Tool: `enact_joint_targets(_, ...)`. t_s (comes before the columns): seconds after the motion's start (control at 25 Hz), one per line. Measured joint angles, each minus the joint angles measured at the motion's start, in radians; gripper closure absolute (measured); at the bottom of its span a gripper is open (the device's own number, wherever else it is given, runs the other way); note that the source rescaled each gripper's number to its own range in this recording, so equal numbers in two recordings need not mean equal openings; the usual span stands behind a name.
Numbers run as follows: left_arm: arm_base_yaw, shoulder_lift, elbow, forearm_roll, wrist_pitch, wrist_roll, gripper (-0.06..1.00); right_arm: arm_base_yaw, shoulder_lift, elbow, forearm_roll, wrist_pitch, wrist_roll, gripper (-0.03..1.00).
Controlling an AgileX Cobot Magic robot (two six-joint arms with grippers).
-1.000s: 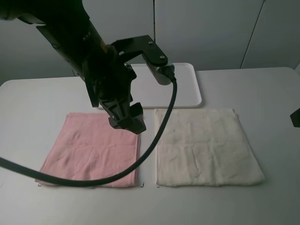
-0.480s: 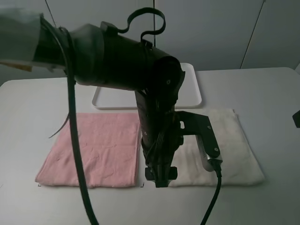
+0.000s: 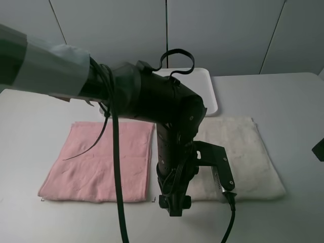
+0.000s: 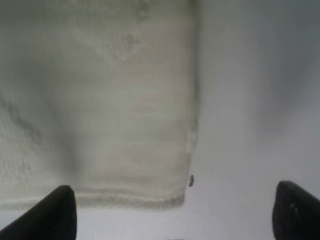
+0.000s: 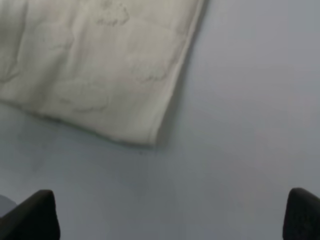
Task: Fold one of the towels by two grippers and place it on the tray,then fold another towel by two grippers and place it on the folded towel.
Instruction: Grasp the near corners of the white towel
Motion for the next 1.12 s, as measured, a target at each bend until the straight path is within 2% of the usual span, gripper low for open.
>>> enact_joint_targets(0.2, 0.0, 0.015, 0.0, 0.0, -0.026, 0.0, -0.06, 0.0, 0.076, 0.0, 0.0, -0.005, -0.256, 0.0)
enact_joint_targets(0.32, 0.0, 0.019, 0.0, 0.0, -0.036, 0.0, -0.06, 0.0, 0.13, 0.0, 0.0, -0.009, -0.368, 0.0)
enact_joint_targets(0.4, 0.0, 0.022, 0.0, 0.0, -0.04, 0.0, -0.06, 0.008, 0.169, 0.002, -0.004, -0.015, -0.424, 0.0)
enact_joint_targets(0.72, 0.0, 0.036, -0.008, 0.001, -0.044, 0.0, -0.06, 0.141, 0.276, 0.003, -0.03, -0.085, -0.628, 0.0)
enact_joint_targets(1.12, 0.0, 0.036, -0.008, 0.003, -0.042, 0.0, -0.06, 0.151, 0.405, 0.076, -0.001, -0.204, -0.829, 0.0)
